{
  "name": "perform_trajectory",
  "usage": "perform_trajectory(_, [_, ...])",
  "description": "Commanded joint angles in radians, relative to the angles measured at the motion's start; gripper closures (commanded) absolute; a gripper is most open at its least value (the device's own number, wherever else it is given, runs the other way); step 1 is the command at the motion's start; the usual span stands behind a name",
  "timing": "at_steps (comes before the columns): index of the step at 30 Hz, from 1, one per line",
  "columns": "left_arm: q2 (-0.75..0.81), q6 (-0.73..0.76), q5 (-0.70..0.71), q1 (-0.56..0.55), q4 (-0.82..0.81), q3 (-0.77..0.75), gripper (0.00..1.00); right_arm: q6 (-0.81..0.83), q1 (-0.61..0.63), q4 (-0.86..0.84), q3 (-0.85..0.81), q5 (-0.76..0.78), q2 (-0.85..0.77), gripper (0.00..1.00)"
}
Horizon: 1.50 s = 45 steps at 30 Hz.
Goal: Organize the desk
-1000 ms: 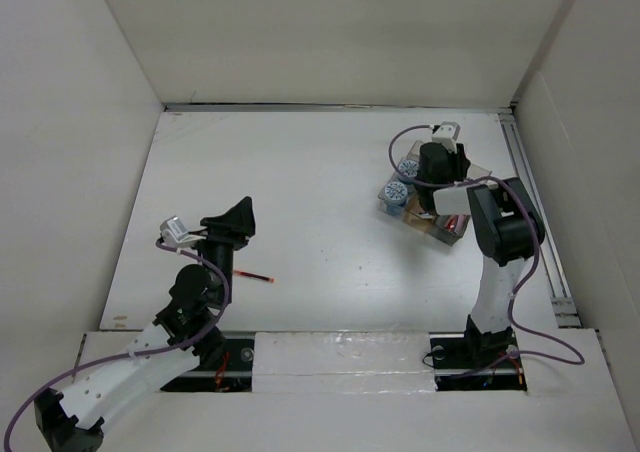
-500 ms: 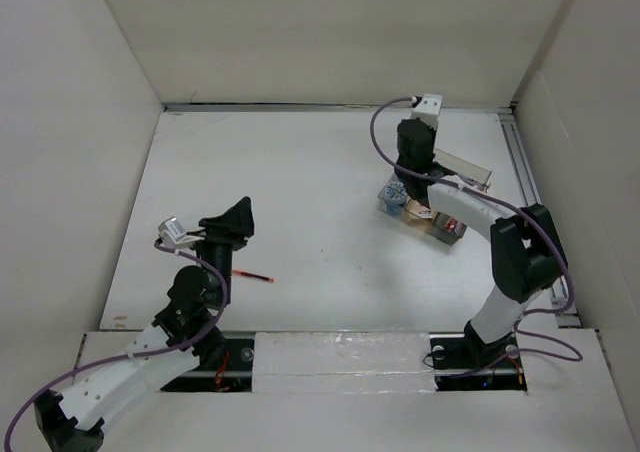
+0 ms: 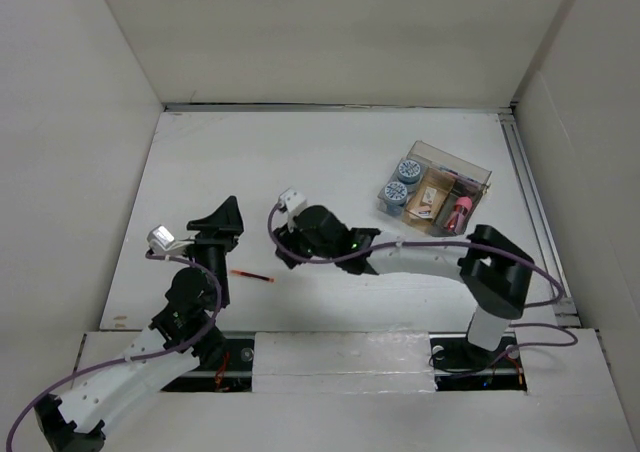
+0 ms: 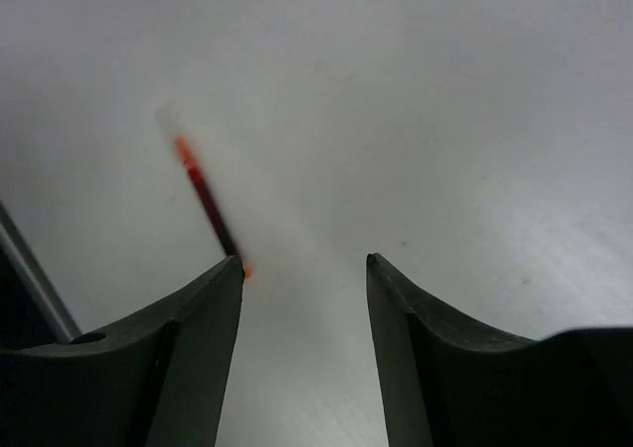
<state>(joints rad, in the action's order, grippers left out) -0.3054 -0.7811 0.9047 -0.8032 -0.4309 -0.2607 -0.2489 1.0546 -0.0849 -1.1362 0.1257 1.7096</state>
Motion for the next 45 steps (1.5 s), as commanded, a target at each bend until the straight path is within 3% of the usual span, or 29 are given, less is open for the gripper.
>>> perform_trajectory(1, [0.006, -0.029, 0.08, -0.002, -0.005, -0.002, 0.33, -0.009, 0.054, 0.005, -0.048, -0.048, 0.106, 0.41])
perform_trajectory(7, [-0.008, -0.033, 0.135, -0.002, 0.037, -0.026, 0.32, 0.011, 0.113, -0.038, -0.146, -0.109, 0.241, 0.41])
perform_trajectory(17, [0.052, -0.017, 0.166, -0.002, 0.041, -0.014, 0.32, 0.026, 0.183, -0.047, -0.246, 0.031, 0.421, 0.48])
perform_trajectory(22, [0.06, -0.014, 0.175, -0.002, 0.06, -0.025, 0.32, 0.042, 0.194, -0.13, -0.203, 0.191, 0.482, 0.65])
perform_trajectory(23, [0.063, -0.014, 0.19, -0.002, 0.066, -0.025, 0.32, 0.031, 0.194, -0.145, -0.189, 0.221, 0.486, 0.78])
perform_trajectory(26, [0.074, -0.018, 0.183, -0.002, 0.069, -0.025, 0.32, -0.021, 0.194, -0.217, -0.097, 0.293, 0.458, 0.96])
perform_trajectory(33, [0.057, 0.017, 0.137, -0.002, 0.02, -0.014, 0.33, -0.092, 0.185, -0.296, 0.122, 0.417, 0.176, 1.0])
perform_trajectory(39, [-0.006, 0.052, 0.083, -0.002, -0.005, -0.034, 0.33, -0.012, 0.007, -0.292, 0.167, 0.509, -0.045, 1.0])
perform_trajectory(42, [-0.038, 0.097, 0.049, -0.002, -0.043, -0.037, 0.33, 0.049, -0.152, -0.299, 0.211, 0.639, -0.125, 1.0])
perform_trajectory(45, [-0.066, 0.089, 0.022, -0.002, -0.025, -0.06, 0.33, 0.016, -0.367, -0.269, 0.216, 0.631, -0.186, 1.0])
